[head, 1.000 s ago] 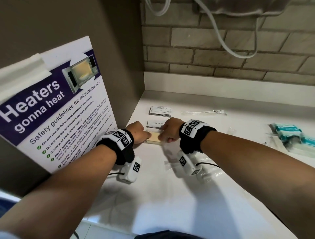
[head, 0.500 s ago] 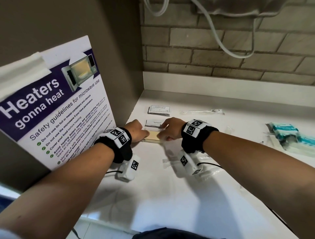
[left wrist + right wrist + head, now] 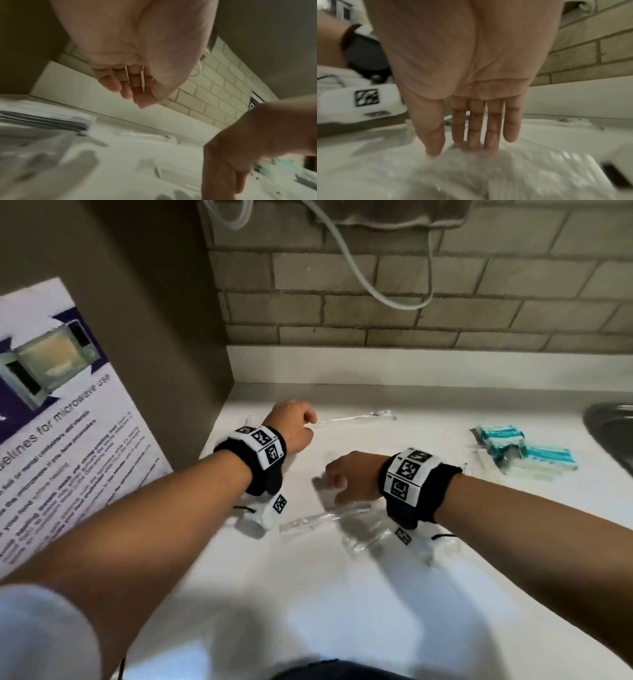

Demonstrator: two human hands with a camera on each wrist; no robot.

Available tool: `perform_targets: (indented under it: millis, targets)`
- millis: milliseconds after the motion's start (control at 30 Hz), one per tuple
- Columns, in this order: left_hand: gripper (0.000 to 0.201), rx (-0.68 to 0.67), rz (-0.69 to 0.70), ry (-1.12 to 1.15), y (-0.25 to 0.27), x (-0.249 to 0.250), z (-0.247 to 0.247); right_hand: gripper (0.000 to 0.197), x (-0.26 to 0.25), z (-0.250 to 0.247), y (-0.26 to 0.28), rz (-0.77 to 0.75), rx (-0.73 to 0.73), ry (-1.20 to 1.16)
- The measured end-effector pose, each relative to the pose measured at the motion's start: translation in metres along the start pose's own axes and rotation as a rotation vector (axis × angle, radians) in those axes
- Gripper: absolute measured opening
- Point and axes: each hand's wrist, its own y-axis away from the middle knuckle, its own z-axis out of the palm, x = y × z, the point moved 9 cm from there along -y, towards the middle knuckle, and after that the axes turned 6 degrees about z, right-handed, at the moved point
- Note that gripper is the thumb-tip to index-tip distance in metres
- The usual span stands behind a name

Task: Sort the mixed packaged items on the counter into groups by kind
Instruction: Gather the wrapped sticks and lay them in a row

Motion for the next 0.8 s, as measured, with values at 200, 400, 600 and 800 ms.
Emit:
perform_targets:
  millis: [200,400,600,800]
  targets:
    - [0.044,-0.247,-0.003,-0.096,-0.064,0.033,0.06,0.031,0.015,0.02,0.003,-0.032,-0.049,0.022]
    - [0.045,-0.417,0.005,-0.316,-0.128,0.024,0.11,0.03,0.025,0.022,0.012,-0.146,-0.064,-0.069]
    - [0.027,-0.32,0.015,-0.32,-0.128,0.029,0.101,0.013,0.037,0.011,0.014,-0.145,-0.047,-0.13]
    - [0.036,-0.041,-0.032,0.002,-0.097,0.038,0.045,0.009,0.085,-0.033,0.02,0.04,0.072,-0.144]
